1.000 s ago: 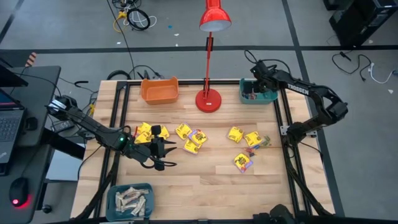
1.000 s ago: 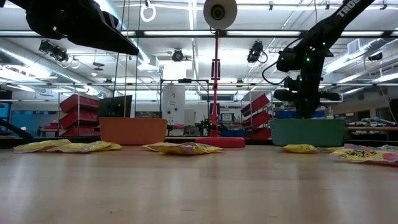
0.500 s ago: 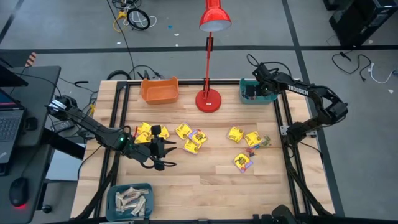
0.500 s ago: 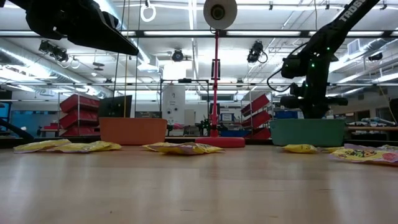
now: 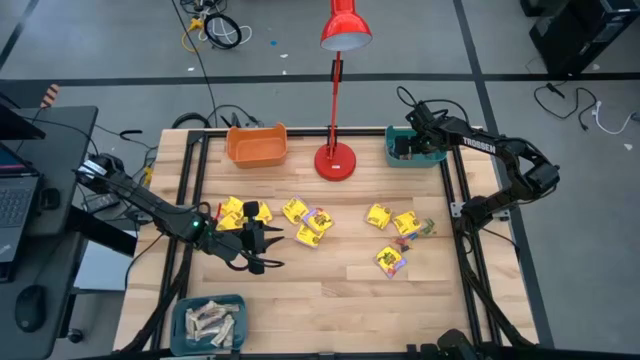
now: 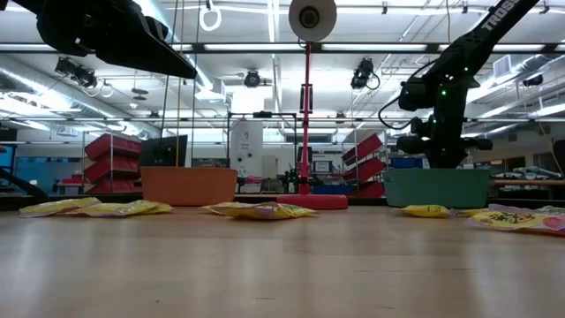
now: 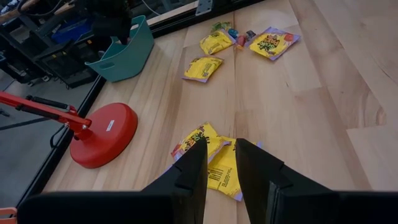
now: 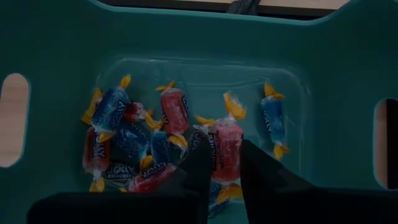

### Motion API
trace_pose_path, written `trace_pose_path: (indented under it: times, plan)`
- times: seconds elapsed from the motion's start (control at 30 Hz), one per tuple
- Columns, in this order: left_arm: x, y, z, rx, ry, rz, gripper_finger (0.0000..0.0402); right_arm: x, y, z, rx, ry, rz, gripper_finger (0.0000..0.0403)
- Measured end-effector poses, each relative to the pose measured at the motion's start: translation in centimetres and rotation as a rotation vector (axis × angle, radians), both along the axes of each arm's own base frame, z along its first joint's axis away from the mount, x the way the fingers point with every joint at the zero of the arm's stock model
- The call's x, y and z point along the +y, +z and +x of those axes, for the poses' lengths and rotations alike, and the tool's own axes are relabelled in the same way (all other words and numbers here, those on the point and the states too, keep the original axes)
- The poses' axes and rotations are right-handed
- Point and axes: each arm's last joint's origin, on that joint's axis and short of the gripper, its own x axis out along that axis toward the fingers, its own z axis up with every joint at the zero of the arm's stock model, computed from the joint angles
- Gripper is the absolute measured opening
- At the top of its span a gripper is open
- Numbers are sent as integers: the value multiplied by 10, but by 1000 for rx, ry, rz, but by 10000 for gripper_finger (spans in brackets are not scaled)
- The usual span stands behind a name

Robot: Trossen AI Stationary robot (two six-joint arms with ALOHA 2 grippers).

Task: Sort candy
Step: Put the small red candy into the green bin

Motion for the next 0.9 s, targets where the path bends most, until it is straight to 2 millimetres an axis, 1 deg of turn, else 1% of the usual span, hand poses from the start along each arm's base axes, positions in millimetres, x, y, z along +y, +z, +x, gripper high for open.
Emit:
trace_pose_path:
  times: [0.27, 0.73, 0.8, 0.9]
  plan:
    - [0, 0, 0, 0, 0, -2, 88, 0, 0, 0, -1, -6, 0, 82]
    - [0, 0, 0, -1, 1, -3, 88, 0, 0, 0, 2, -7, -2, 84]
    - [0, 0, 0, 0, 0, -3, 88, -1, 2, 0, 3, -3, -2, 84]
    - [0, 0, 0, 1, -4, -6, 88, -1, 10, 4, -9, 20, -29, 84]
